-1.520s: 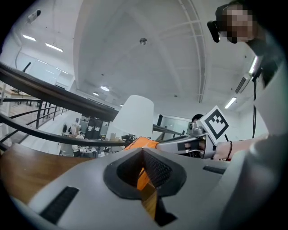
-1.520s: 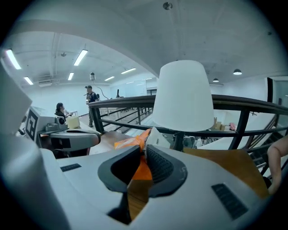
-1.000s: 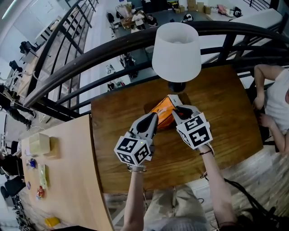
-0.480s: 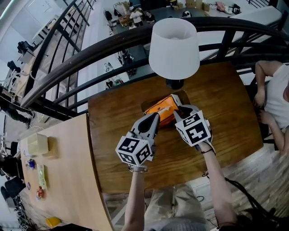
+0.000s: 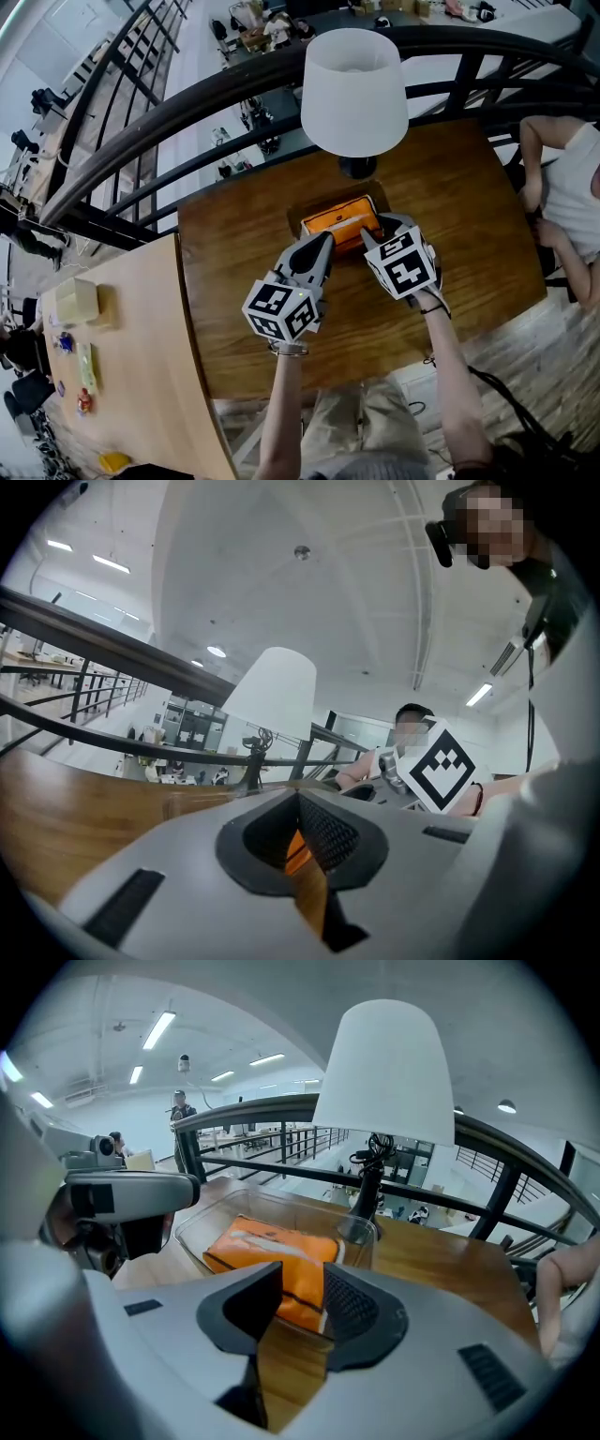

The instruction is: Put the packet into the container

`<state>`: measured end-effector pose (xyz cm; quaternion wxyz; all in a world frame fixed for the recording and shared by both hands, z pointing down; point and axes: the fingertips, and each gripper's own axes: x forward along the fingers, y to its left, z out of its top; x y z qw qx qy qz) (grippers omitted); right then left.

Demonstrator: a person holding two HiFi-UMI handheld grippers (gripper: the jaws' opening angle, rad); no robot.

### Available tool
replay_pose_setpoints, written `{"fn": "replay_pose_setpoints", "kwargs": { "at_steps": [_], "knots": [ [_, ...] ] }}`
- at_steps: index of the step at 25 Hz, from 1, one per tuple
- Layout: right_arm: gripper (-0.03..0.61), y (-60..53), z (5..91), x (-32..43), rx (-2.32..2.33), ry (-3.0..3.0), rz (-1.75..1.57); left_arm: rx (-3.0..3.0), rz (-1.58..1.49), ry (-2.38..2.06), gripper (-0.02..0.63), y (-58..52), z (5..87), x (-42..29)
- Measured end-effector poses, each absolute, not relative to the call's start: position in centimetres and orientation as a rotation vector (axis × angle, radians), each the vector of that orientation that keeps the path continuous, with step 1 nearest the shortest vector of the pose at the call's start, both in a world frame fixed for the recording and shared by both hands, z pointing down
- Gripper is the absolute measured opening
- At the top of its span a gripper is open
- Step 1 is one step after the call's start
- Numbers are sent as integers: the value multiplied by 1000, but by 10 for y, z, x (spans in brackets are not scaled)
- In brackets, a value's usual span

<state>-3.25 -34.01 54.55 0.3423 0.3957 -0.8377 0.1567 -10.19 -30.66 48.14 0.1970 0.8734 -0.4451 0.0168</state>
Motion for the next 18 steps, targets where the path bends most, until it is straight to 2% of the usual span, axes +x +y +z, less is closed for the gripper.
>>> {"fn": "replay_pose_setpoints", "kwargs": {
  "at_steps": [7, 14, 18],
  "knots": [
    [127, -339, 542, -25, 1080, -2212, 423, 2452, 49, -1234, 5, -304, 484, -100],
    [124, -332, 509, -40, 1091, -2379, 580, 2449, 20, -1262, 5, -298, 469, -103],
    [42, -320, 488, -51, 1064, -2437, 573, 2453, -8, -1290, 5, -288, 452, -109]
  ]
}}
